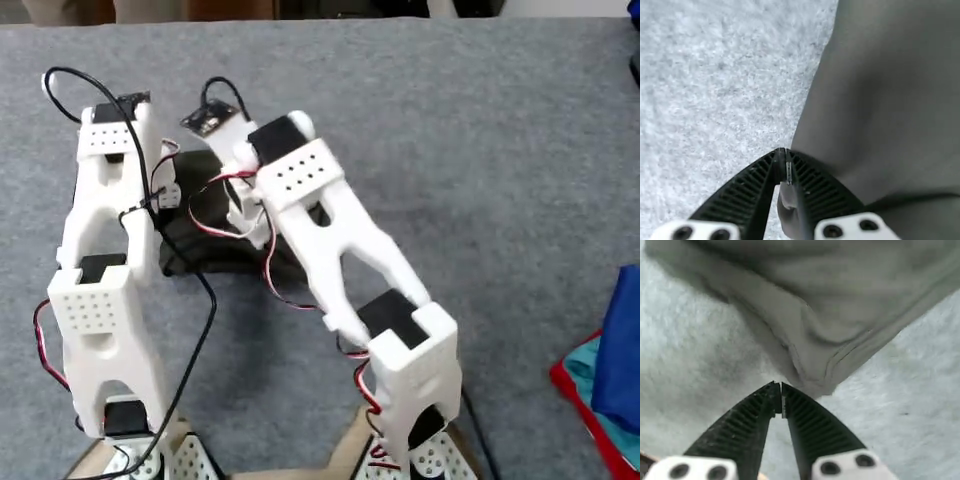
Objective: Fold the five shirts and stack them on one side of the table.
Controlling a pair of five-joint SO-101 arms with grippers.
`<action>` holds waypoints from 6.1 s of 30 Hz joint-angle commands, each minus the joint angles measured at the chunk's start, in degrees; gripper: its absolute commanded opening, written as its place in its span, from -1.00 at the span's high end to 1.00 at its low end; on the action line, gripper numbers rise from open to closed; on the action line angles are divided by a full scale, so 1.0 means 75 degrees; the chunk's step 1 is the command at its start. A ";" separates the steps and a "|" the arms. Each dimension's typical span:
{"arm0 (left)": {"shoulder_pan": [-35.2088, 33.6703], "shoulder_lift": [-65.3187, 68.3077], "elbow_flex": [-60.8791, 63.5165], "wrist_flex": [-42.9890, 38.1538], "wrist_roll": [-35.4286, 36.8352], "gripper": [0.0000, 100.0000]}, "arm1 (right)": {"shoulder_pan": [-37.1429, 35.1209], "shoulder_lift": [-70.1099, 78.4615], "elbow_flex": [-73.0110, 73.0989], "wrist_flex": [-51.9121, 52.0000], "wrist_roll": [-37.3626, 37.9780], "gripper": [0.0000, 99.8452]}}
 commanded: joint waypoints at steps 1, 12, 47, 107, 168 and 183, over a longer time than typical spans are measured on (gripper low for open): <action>-0.0070 -0.0510 0.0199 -0.0340 -0.0094 0.96 | -0.0018 -0.0510 0.0592 -0.1032 -0.0563 0.96; -0.0070 -0.0510 0.0527 -0.0469 -0.0094 0.96 | 0.0076 -0.0182 0.1237 -0.3751 -0.1020 0.96; -0.0117 -0.0510 0.0527 -0.0692 -0.0082 0.96 | 0.0686 0.1213 0.1401 -0.1395 -0.1559 0.99; -0.0070 0.3651 -0.6470 0.0082 0.0516 0.96 | 0.2807 0.1178 -0.2210 -0.0821 -0.0785 0.99; -0.4360 -0.7883 0.4923 0.0223 -0.4794 0.96 | -0.0779 -0.1284 0.3663 -0.4278 -1.1393 0.11; -0.4384 -0.7918 0.4958 0.0234 -0.4818 0.96 | -0.0369 0.0147 0.3640 -0.5263 -1.1851 0.21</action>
